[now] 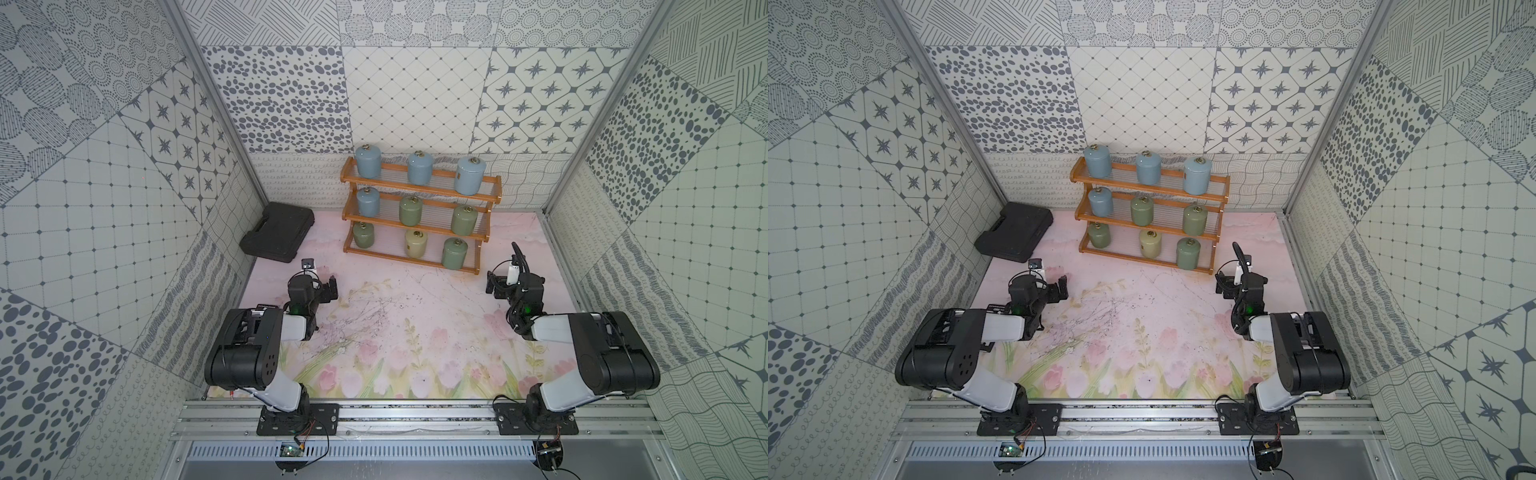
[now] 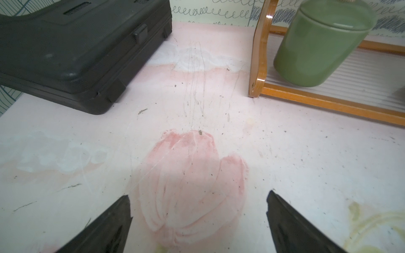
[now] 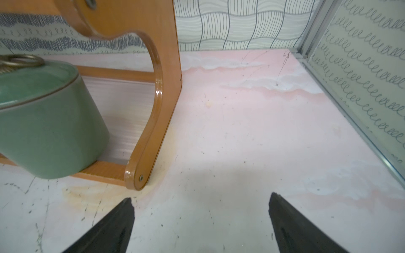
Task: Remove the tea canisters from the shelf
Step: Pick up the tea canister from the shelf.
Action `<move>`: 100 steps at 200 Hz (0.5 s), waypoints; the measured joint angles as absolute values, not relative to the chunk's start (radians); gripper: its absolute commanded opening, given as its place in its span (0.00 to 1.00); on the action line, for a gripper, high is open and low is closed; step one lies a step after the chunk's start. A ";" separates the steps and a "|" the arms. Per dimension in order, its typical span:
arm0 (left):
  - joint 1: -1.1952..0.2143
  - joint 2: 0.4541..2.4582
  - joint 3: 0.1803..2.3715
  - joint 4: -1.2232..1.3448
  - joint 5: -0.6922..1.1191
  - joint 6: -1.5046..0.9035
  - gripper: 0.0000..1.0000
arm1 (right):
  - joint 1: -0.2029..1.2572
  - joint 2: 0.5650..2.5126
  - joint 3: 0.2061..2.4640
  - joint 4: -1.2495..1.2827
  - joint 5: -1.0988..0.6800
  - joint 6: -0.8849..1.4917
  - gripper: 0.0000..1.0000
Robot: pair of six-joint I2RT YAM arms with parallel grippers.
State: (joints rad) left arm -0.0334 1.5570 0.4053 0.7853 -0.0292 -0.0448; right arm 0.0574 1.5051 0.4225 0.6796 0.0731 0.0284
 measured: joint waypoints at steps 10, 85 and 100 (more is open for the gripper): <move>-0.037 1.526 0.410 0.764 -0.030 -0.043 1.00 | 0.060 1.454 0.443 0.616 0.064 0.026 1.00; -0.059 1.109 0.507 0.467 0.000 -0.074 1.00 | 0.069 1.063 0.708 0.158 -0.074 0.027 1.00; -0.065 1.063 0.522 0.413 0.038 -0.102 1.00 | 0.069 1.015 0.765 0.081 -0.104 0.030 1.00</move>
State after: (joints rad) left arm -0.0650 1.0634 0.5224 0.4129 0.0383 -0.1020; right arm 0.0689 1.0145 0.7654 0.0814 -0.1043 0.0296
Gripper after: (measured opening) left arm 0.996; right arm 0.998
